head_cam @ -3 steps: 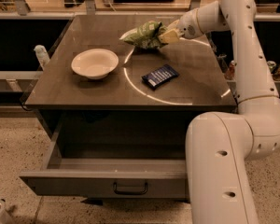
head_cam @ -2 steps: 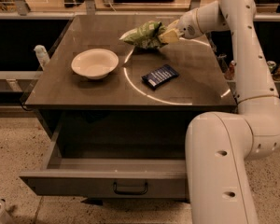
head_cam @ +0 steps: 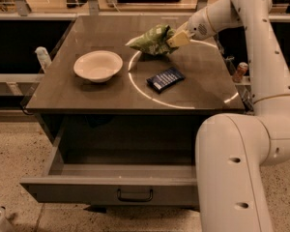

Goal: Place green jalapeno chip bag into top drawer

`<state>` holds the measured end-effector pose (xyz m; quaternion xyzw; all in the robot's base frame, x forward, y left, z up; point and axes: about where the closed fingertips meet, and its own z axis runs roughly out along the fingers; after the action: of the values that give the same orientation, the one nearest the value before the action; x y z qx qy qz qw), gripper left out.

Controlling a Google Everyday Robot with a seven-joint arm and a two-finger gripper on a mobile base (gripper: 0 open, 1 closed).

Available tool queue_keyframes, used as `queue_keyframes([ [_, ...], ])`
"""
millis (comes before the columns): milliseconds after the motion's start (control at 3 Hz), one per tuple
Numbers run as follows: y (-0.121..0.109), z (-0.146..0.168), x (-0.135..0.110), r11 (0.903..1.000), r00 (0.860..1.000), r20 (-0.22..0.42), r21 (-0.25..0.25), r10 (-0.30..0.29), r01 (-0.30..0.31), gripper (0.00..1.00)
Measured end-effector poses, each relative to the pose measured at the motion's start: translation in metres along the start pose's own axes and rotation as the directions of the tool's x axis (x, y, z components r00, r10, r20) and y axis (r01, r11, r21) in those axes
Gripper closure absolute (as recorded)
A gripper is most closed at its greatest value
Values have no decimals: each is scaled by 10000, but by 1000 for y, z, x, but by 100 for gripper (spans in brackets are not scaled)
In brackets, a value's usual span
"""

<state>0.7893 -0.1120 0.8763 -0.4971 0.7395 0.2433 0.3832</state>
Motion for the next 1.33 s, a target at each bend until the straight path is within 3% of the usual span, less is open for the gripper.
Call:
queue_keyframes([
  [333, 16, -37, -2, 9971, 9972, -76, -132, 745, -746, 100],
  [667, 28, -71, -4, 9877, 9864, 514, -193, 1558, -1550, 100],
  [1000, 45, -141, -35, 9778, 9661, 1833, 700, 1818, -1973, 100],
  [1333, 84, -218, -77, 9669, 9297, 3434, 1612, 1332, -1980, 100],
])
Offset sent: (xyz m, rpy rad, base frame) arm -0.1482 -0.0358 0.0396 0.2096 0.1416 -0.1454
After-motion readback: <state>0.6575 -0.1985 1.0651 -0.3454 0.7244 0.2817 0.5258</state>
